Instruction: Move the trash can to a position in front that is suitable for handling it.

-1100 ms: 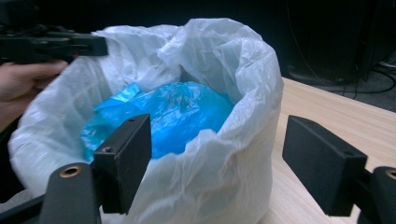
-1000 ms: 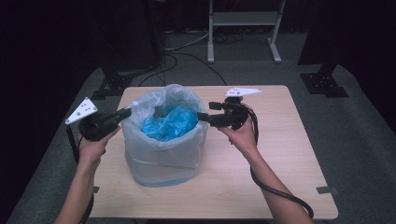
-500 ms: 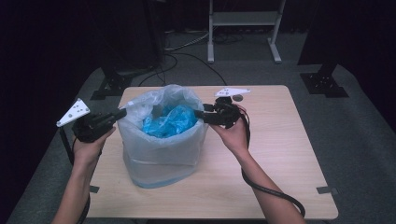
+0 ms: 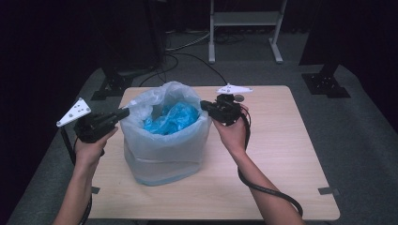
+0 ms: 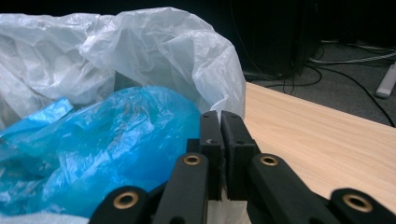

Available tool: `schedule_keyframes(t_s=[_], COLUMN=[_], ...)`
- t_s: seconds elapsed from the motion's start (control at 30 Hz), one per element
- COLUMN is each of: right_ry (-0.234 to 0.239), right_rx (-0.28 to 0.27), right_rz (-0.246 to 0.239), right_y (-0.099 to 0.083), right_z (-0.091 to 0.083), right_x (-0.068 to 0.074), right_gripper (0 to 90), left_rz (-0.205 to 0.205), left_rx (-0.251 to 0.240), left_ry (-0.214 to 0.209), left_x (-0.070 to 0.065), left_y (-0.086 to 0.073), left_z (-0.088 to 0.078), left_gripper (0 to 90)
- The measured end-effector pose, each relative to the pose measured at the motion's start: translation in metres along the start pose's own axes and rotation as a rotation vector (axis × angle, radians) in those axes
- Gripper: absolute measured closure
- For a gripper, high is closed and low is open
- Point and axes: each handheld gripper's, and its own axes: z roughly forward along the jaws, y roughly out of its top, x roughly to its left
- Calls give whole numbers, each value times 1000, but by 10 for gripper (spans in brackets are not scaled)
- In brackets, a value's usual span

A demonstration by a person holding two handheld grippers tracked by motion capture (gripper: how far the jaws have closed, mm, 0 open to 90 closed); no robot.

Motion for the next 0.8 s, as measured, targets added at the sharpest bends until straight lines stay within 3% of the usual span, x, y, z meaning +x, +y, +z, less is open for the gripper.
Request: schedule_keyframes(t_s=[0.17,0.27,0.33,0.37,0.47,0.53,0.8], right_ry=[25,88,103,136,165,212,322], right_rx=[8,1,1,2,4,18,25], right_rz=[-1,26,25,25,21,13,-5], right_y=[8,17,20,25,29,32,31], right_z=[1,-1,-1,-2,-1,1,6], right_x=[2,6,8,12,19,29,53], right_gripper=[895,897,897,897,897,897,897], left_rz=[-15,-18,-17,-22,-22,-22,-13], left_rx=[-10,-17,-15,-16,-11,-5,23], left_ry=[-31,-62,-70,-99,-121,-157,-196], left_x=[-3,-9,-11,-16,-22,-31,-46], left_y=[3,7,8,10,11,13,18], left_z=[3,8,10,14,20,27,43], left_gripper=[883,883,882,882,882,882,882])
